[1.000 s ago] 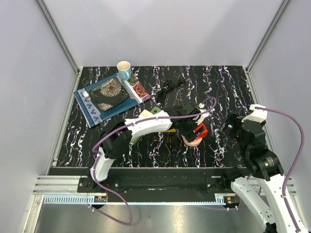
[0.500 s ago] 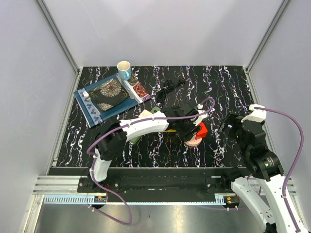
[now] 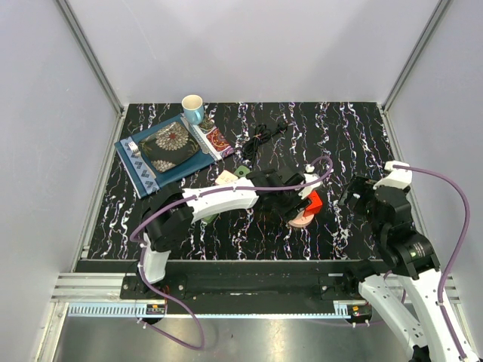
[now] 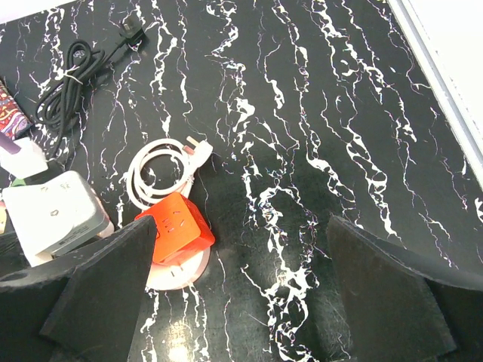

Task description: Insert the plug

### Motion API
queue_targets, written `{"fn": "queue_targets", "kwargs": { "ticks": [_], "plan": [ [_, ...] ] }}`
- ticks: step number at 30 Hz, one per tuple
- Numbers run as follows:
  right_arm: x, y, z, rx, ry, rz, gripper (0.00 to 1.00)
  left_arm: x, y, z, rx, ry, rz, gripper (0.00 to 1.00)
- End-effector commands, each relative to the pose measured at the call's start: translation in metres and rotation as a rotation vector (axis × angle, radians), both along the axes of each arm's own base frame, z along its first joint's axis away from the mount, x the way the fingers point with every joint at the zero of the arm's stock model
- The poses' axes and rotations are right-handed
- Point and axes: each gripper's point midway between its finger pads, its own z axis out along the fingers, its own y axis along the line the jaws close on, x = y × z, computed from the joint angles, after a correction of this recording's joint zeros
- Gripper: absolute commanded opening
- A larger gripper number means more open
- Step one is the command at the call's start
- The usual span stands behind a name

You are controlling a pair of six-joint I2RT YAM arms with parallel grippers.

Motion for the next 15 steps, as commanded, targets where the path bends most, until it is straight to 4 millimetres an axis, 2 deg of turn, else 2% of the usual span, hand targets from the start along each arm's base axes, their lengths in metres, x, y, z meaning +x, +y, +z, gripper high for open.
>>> {"fn": "queue_targets", "kwargs": {
  "ticks": [1,5,7,10,15],
  "plan": [
    [0.008,0.002,0.016,0.001,-0.046,0.005,1.00,-0.029,0.039,-0.066,0.176,0.093,-0.013,0.16],
    [0.011,0.005,0.013,-0.002,-0.036,0.016,1.00,-0.038,0.051,-0.089,0.216,0.136,0.008,0.13],
    [0.013,0.006,0.013,-0.004,-0.033,0.019,1.00,-0.039,0.055,-0.092,0.234,0.144,0.011,0.13],
    [0.014,0.006,0.014,-0.001,-0.039,0.022,1.00,-0.034,0.050,-0.086,0.231,0.132,0.019,0.14],
    [0.013,0.007,0.016,0.004,-0.046,0.024,1.00,-0.015,0.030,-0.071,0.198,0.092,0.031,0.18]
  ]
}}
